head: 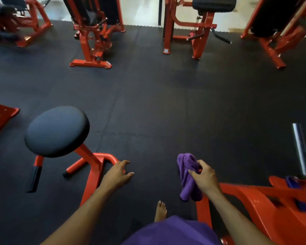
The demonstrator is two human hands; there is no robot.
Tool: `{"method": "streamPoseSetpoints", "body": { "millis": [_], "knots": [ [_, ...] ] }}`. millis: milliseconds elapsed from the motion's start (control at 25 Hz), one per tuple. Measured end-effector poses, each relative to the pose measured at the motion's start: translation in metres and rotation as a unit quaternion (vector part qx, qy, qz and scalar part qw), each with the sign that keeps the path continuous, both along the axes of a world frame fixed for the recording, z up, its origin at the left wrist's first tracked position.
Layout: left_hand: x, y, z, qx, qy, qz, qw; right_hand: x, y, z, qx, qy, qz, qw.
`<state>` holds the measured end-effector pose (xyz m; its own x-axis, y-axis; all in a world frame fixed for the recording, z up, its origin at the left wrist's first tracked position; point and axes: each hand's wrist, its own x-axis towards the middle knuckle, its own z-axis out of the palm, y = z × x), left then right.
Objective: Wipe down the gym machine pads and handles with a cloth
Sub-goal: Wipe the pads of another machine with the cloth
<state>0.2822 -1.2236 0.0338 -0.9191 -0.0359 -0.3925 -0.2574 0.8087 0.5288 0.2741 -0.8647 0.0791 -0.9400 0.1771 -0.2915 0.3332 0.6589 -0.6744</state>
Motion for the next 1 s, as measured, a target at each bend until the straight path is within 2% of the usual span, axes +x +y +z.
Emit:
{"method": "streamPoseSetpoints", "body": {
  "millis": [200,360,520,640,800,1000],
  "knots": [
    [-0.097,-0.035,-0.004,0.019,0.007,0.052,0.998,-0.126,-0.017,0.004,0.017,-0.021,0.032,0.999],
    [-0.181,-0.068,-0.015,0.053,0.024,0.086,0.995,-0.245,-0.063,0.001,0.023,-0.023,0.09,0.995],
    [-0.302,-0.119,-0.006,0.066,0.059,0.134,0.987,-0.389,-0.131,0.022,0.036,-0.003,0.151,0.988],
    [-0.397,-0.157,0.021,0.06,0.09,0.121,0.987,-0.492,-0.176,0.056,0.052,0.036,0.192,0.979],
    [-0.524,-0.2,0.05,0.047,0.117,0.106,0.986,-0.613,-0.213,0.085,0.033,0.087,0.175,0.98],
    [-0.68,-0.231,0.057,0.044,0.151,0.106,0.982,-0.753,-0.239,0.076,0.007,0.119,0.154,0.981]
  ]
}}
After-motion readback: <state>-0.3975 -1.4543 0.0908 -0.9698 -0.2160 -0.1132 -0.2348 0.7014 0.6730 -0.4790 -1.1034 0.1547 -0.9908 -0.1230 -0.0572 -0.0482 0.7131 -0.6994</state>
